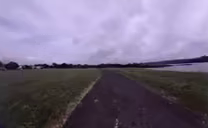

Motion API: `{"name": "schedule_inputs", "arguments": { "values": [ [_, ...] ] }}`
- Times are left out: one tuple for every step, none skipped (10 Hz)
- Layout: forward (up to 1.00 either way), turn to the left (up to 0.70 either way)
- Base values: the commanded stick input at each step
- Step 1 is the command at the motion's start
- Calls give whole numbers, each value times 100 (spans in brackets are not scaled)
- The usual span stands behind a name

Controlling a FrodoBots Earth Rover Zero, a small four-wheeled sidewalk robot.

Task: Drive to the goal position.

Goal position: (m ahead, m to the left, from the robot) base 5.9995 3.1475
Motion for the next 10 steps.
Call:
{"name": "schedule_inputs", "arguments": {
  "values": [
    [70,-14],
    [70,-14],
    [70,-14],
    [70,-14],
    [70,-14],
    [70,-11],
    [70,-10],
    [70,-9],
    [70,-11],
    [70,-14]
  ]
}}
